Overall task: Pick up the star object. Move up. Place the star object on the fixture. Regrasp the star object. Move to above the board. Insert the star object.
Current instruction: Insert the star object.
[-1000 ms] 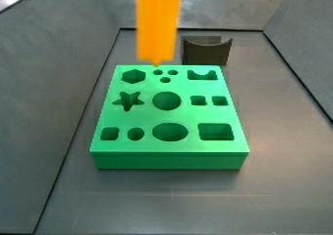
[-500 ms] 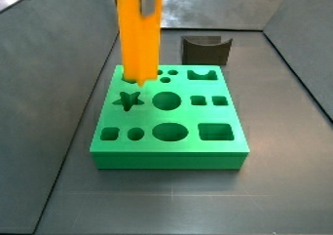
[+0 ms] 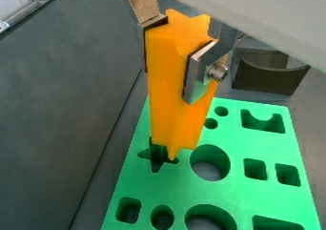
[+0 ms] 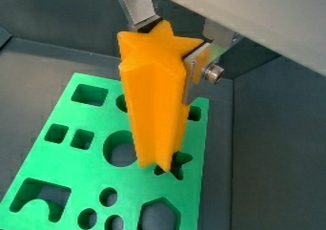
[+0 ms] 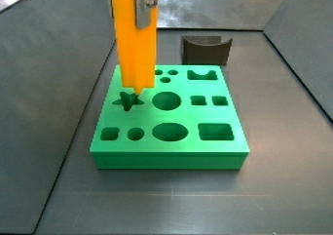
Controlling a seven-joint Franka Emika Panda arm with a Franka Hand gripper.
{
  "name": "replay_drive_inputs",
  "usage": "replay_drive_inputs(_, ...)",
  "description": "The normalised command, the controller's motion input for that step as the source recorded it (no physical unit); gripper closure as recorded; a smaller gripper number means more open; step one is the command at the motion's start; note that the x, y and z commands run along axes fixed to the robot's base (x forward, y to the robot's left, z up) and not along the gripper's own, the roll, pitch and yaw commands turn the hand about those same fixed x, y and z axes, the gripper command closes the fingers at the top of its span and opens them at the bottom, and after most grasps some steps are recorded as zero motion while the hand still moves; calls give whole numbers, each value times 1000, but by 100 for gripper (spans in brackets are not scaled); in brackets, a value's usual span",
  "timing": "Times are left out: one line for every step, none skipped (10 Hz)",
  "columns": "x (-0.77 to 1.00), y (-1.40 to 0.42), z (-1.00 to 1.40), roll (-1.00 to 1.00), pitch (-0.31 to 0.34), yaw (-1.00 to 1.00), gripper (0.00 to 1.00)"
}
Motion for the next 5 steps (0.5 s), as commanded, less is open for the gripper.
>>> replay_drive_inputs(-131,0,-277,16,0,-66,100)
replay_drive_inputs(-126,0,-266,0,-41,-71,100)
replay_drive_inputs(-29,0,-40,0,0,0,100)
replay_drive_inputs(-17,0,-80,9,0,-6,100)
replay_drive_inputs(-51,-6,-123,14,0,-29,100)
